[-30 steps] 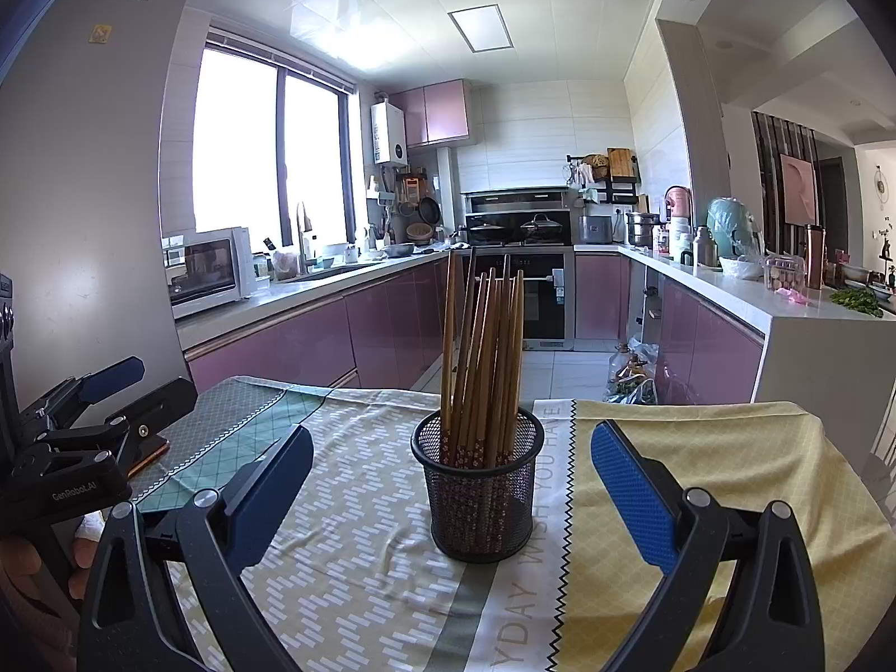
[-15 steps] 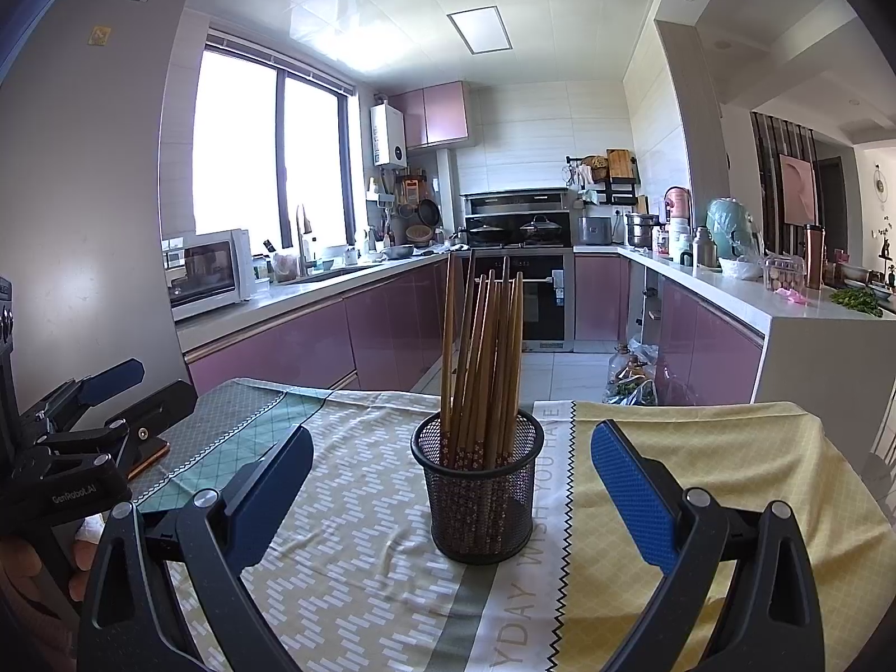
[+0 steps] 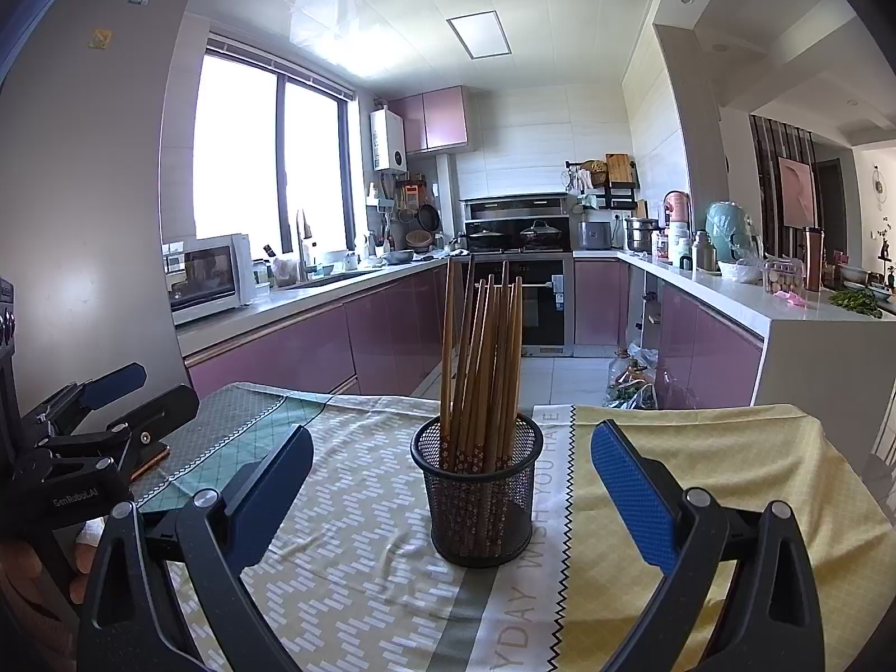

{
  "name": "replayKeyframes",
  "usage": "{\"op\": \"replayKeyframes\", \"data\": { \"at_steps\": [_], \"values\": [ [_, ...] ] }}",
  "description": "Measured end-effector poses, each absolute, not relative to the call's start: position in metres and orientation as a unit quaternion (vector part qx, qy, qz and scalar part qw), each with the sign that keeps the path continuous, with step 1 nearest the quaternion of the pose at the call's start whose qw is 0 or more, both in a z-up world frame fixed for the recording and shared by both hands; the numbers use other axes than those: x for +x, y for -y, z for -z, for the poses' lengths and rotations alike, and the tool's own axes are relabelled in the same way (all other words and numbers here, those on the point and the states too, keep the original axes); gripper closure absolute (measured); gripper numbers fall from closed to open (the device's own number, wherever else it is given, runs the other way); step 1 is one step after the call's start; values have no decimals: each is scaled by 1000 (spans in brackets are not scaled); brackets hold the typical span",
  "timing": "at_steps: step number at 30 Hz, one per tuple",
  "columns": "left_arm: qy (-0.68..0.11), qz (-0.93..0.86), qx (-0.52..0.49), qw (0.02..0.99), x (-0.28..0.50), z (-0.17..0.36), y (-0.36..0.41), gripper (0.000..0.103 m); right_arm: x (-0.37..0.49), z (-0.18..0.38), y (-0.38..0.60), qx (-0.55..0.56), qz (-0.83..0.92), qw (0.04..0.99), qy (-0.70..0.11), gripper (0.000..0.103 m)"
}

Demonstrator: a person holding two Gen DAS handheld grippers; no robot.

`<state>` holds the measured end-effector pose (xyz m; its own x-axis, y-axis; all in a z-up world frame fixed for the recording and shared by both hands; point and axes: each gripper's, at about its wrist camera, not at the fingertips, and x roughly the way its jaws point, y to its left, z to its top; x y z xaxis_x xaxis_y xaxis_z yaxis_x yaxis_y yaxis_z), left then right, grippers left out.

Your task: Organize utensils

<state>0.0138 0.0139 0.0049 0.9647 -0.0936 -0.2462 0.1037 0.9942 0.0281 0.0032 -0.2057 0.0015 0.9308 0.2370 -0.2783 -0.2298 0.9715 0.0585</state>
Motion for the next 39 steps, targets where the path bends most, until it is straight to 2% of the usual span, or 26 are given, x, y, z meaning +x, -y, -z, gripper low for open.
{"op": "replayKeyframes", "data": {
  "at_steps": [39],
  "values": [
    [-132, 44, 20, 990, 22, 2, -9, 6, 0, 3, 209, 14, -109, 986, -127, 7]
  ]
}}
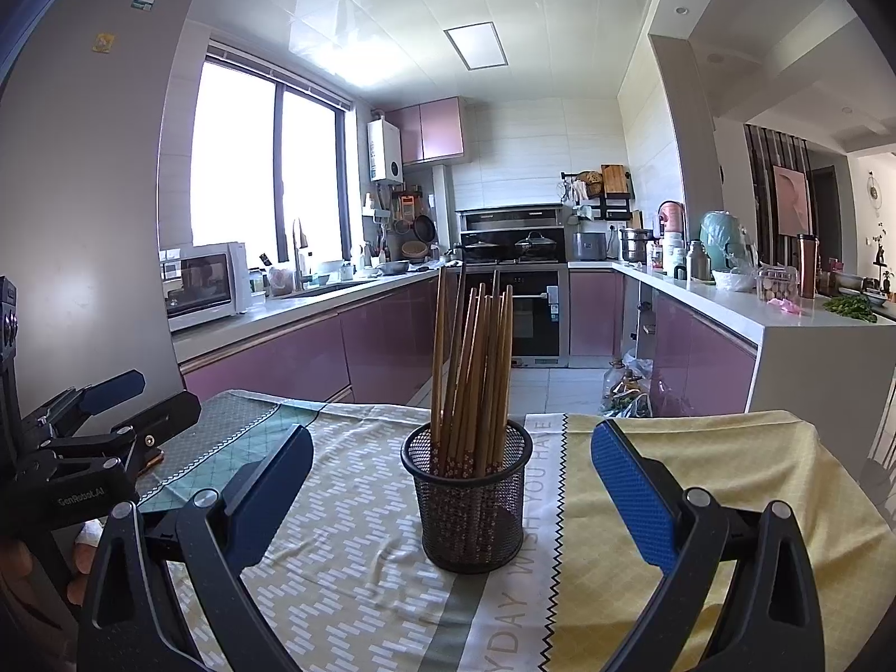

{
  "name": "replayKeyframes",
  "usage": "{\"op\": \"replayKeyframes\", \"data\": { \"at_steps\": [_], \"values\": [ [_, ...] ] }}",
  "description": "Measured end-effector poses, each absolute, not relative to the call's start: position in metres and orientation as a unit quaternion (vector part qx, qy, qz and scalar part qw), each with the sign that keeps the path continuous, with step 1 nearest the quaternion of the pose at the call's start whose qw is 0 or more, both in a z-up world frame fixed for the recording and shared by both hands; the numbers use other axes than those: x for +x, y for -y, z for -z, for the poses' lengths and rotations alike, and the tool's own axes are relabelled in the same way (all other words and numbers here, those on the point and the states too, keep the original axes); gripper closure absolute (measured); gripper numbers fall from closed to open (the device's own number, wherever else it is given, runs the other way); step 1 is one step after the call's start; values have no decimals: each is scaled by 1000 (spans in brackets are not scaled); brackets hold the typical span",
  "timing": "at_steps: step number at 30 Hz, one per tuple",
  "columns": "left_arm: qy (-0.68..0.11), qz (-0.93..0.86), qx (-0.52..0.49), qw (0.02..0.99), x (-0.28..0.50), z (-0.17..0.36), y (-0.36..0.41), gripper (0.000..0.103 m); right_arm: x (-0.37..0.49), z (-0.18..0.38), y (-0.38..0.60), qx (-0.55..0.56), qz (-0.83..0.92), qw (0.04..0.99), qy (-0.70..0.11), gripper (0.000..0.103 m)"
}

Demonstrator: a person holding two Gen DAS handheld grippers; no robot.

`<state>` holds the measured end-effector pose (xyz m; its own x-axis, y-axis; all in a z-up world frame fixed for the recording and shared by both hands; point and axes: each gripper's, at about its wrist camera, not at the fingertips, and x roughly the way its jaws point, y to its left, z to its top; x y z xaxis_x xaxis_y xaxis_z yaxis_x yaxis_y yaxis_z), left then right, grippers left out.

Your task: Organize utensils

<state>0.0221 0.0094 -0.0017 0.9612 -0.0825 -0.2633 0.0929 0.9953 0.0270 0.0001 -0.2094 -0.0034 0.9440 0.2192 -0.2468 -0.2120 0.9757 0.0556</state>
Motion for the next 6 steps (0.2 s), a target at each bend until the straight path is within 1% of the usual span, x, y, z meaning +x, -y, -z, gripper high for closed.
{"op": "replayKeyframes", "data": {
  "at_steps": [3, 6],
  "values": [
    [-156, 45, 15, 987, 31, 7, -12, 6, 9, 7, 224, 9, -88, 985, -146, 7],
    [-179, 40, 17, 983, 42, 16, -18, 6, 30, 21, 251, 3, -44, 980, -196, 7]
  ]
}}
